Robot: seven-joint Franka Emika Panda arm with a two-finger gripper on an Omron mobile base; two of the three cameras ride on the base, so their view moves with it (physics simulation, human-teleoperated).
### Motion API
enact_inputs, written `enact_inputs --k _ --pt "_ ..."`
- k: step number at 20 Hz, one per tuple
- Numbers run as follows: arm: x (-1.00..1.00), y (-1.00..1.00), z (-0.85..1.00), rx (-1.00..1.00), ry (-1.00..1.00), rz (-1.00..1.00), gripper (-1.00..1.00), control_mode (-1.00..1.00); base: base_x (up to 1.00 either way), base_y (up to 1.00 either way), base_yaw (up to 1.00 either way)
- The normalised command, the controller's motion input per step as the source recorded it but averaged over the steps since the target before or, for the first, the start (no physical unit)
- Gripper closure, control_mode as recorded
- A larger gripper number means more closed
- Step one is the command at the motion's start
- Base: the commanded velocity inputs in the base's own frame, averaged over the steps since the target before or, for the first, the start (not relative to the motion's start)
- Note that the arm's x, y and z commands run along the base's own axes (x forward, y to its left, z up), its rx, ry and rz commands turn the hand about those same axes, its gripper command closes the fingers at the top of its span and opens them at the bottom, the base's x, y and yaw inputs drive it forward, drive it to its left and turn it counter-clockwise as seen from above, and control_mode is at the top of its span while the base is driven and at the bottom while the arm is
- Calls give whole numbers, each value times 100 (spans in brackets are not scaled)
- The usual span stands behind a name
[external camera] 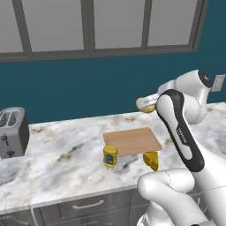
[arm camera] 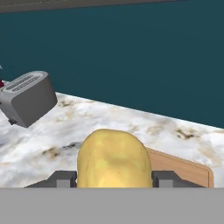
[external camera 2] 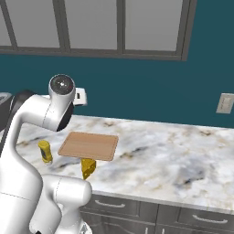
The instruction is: Retrieve the reheated potato from the microwave, then place the potato, cheese, and condiment on the cutting board.
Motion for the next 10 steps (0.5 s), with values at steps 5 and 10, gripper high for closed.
enact_inputs --k 5,10 --pt "0 0 0 0 0 0 100 -100 0 0 0" --pt "23 -4 -1 -1 9 0 100 -100 0 0 0"
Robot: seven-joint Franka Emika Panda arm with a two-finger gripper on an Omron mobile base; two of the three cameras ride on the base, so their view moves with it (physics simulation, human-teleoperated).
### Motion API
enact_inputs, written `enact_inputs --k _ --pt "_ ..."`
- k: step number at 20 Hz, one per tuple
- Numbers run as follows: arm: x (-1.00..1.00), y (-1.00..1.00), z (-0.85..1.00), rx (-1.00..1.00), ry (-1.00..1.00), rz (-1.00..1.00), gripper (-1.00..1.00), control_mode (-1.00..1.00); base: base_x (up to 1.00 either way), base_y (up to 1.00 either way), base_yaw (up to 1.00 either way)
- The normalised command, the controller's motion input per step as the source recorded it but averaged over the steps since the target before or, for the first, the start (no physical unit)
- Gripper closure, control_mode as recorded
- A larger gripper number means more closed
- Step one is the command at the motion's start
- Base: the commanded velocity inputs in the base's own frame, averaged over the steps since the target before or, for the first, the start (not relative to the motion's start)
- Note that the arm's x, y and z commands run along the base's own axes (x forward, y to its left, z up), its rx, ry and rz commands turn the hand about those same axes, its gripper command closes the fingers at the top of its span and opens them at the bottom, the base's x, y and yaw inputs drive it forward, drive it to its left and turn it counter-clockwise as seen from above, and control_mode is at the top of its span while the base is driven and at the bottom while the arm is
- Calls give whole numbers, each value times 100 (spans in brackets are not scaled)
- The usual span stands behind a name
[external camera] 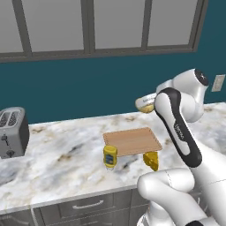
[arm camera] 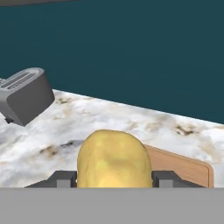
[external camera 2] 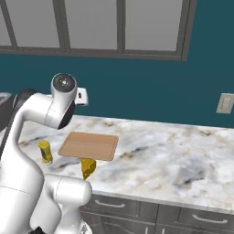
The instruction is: Retrieve the reheated potato from the microwave, then place the potato, cheese, and condiment on the cutting board.
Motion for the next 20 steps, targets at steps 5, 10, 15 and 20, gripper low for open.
enact_inputs --k 5,10,15,20 --pt "30 -16 0 0 10 0 100 -100 0 0 0" --pt "26 -21 -15 5 5 1 100 -100 0 0 0" --pt "28 -24 -40 0 2 0 100 -100 0 0 0" --pt "29 -11 -46 -22 -1 0 100 -100 0 0 0"
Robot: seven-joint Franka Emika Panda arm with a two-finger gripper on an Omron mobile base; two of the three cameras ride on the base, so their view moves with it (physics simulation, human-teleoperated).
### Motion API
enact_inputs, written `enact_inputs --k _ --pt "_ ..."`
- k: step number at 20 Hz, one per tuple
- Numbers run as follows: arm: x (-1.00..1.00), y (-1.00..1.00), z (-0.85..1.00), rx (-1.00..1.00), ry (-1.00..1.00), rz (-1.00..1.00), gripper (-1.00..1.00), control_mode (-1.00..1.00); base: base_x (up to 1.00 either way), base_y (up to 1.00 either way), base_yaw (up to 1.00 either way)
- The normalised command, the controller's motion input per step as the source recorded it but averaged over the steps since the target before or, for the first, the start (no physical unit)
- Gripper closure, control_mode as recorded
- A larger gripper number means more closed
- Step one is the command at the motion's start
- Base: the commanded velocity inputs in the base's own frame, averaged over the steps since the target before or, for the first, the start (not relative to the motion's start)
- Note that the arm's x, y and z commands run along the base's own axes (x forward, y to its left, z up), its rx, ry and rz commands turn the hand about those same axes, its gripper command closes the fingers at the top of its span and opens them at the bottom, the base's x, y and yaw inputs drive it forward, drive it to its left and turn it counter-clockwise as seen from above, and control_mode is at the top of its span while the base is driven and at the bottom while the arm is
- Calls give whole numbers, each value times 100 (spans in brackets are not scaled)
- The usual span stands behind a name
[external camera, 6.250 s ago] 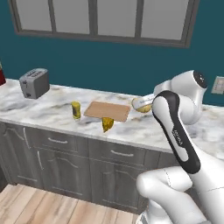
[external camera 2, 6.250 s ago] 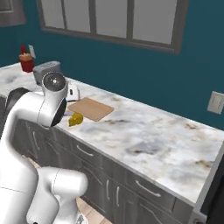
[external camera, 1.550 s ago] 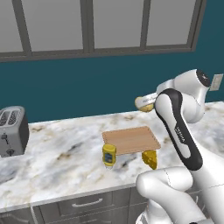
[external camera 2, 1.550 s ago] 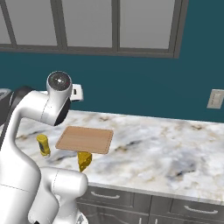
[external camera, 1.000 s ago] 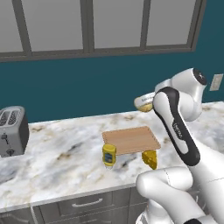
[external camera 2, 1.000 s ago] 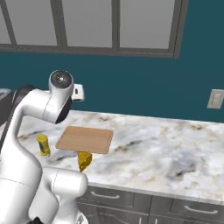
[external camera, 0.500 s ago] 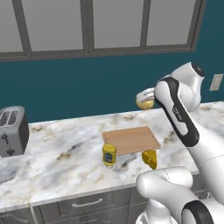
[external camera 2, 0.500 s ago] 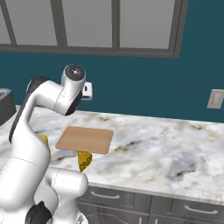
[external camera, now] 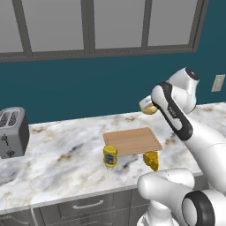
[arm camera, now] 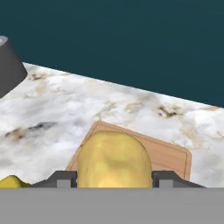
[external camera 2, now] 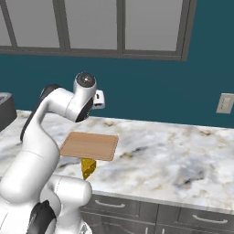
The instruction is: Retrieve the reheated potato from the microwave, then place the potato, cheese, and condiment on the cutting board.
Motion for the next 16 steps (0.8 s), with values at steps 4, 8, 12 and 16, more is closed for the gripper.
enact_inputs --k 4,8,12,16 --pt "20 -14 -45 -28 0 -2 100 -100 0 0 0" --pt "11 -16 -43 -20 1 0 100 -100 0 0 0" --pt "21 -21 -44 -11 9 0 100 -100 0 0 0" --pt "13 -21 -48 -7 16 0 100 -100 0 0 0"
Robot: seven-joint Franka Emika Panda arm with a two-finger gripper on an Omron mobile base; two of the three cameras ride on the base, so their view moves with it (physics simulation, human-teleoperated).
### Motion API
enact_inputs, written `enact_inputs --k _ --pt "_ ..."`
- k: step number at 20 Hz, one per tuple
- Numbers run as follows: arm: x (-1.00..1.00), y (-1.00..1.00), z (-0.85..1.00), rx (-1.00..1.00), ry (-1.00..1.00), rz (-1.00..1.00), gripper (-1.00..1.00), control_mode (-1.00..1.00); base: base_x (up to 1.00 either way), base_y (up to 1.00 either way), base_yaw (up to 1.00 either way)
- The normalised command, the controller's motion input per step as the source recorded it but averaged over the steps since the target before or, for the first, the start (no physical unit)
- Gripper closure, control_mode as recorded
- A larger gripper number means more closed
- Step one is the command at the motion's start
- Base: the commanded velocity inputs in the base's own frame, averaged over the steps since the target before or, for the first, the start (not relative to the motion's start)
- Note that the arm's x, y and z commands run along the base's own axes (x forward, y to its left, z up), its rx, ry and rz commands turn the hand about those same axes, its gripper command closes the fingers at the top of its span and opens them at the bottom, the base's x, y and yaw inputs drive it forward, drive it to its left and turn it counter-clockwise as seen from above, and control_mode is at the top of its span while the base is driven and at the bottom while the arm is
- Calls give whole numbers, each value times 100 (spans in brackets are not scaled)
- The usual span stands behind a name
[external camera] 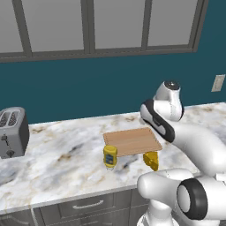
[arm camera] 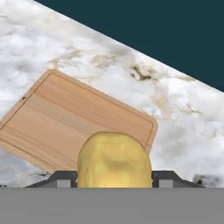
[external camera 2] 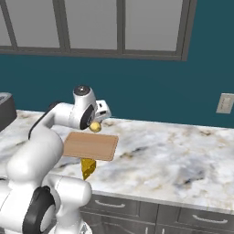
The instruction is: Retrieve the reheated potato from the microwave, then place the potato, cheese, and condiment on the cutting board.
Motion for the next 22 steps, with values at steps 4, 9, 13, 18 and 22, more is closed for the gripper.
enact_inputs --k 4,9,13,18,22 --pt "12 -8 -48 -1 16 1 100 -100 0 0 0" --pt "25 0 -45 -1 7 0 100 -100 0 0 0" --pt "31 -3 -44 -2 1 0 100 -100 0 0 0" --pt "29 -5 -44 -7 3 0 100 -100 0 0 0" --pt "16 -9 -40 -2 3 0 100 -100 0 0 0"
